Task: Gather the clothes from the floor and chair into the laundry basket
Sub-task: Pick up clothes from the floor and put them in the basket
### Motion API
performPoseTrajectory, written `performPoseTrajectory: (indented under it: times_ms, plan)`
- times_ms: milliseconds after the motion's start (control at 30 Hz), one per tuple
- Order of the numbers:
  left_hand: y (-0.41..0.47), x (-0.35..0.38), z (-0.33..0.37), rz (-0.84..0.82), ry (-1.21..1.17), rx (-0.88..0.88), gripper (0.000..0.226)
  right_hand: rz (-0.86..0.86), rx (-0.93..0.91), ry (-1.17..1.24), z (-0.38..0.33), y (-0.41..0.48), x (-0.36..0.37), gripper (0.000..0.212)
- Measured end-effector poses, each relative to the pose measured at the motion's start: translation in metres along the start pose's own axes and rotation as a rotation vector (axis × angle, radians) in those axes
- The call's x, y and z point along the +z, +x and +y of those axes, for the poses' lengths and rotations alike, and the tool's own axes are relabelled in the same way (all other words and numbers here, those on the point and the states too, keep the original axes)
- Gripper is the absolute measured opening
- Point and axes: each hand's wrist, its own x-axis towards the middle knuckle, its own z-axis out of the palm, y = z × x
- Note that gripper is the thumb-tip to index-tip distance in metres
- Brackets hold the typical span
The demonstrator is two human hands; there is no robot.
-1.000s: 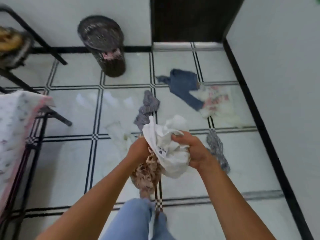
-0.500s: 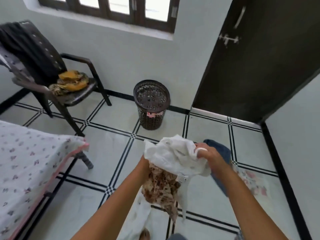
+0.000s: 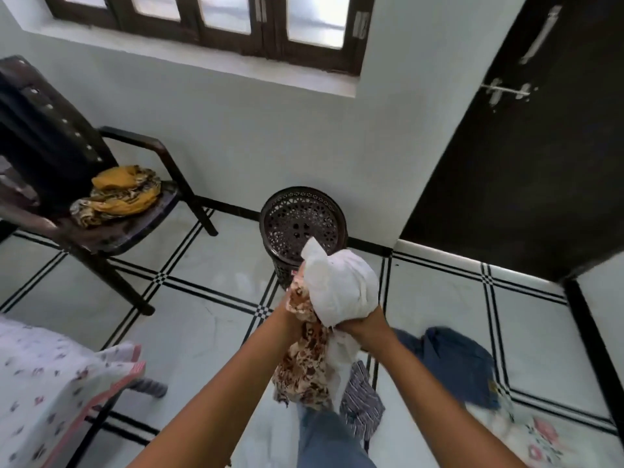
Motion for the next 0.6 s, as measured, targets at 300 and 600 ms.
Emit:
performPoseTrajectory:
  times_ms: [300, 600]
  plan:
    - [0.229, 0.004, 0.137, -0.05, 0.417, 0.209, 0.03, 0.095, 0.321, 0.034, -0.018, 0.212, -0.046, 0.074]
    - [0.379, -0.021, 0.127, 0.26, 0.412, -0.028, 0.034, 0.307, 0.274, 0.385, -0.022, 0.355, -0.082, 0.071]
